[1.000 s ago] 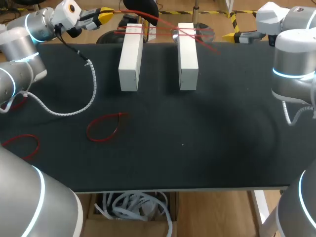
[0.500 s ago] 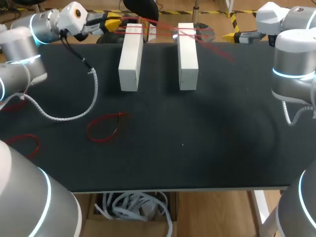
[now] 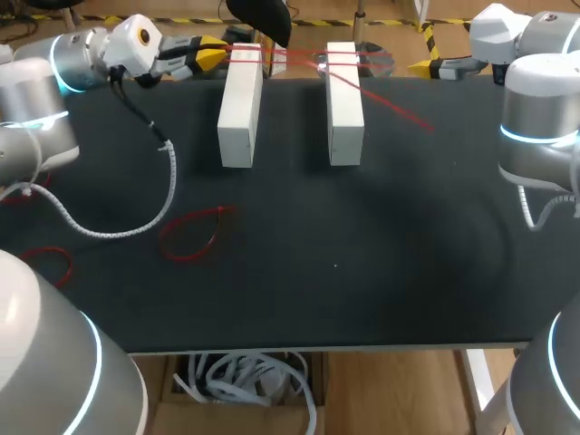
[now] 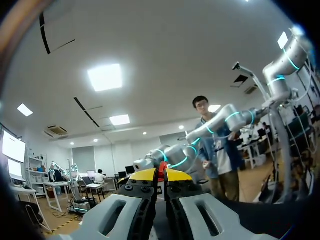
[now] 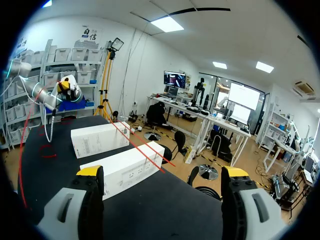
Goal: Grab the tape and strap the tape.
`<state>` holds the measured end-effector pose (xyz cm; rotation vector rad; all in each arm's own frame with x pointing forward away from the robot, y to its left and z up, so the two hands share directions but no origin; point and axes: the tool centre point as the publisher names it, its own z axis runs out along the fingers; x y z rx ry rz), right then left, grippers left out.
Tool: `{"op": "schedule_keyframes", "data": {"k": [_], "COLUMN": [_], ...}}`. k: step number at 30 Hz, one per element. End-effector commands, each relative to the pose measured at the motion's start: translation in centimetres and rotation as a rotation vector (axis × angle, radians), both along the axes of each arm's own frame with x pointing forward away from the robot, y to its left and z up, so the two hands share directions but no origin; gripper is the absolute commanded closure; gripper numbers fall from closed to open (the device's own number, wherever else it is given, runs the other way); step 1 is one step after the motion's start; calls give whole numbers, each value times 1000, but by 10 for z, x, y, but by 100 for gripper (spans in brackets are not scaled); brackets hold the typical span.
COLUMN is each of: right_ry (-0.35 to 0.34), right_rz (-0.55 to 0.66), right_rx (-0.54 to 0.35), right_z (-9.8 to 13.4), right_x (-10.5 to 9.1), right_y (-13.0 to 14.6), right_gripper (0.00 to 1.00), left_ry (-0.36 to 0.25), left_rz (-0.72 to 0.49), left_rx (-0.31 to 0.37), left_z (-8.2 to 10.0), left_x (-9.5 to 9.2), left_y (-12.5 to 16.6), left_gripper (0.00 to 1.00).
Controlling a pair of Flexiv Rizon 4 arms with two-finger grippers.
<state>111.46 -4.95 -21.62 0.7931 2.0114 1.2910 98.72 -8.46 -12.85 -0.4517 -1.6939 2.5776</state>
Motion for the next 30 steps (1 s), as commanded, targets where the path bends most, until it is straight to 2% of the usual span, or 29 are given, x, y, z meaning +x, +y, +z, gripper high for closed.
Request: {"op": "schedule_keyframes", "data": {"k": [1, 4, 11, 18, 30], "right_ry": [0, 0, 0, 0, 0], "right_rz": [0, 0, 0, 0, 0], "right_rx": [0, 0, 0, 0, 0], "right_z": [0, 0, 0, 0, 0], "right_x": [0, 0, 0, 0, 0], "right_y": [0, 0, 0, 0, 0], "right_gripper": [0, 0, 0, 0, 0], "left_ry": [145, 190, 241, 244, 322], "left_rz": [328, 332, 399, 453, 430], "left_rx": [-27, -25, -16, -27, -14], "left_z": [7, 10, 23, 29, 39], "left_x": [-20, -34, -63, -83, -116], "left_y": [-1, -2, -6, -10, -10], "left_gripper": [100, 100, 100, 100, 100]}}
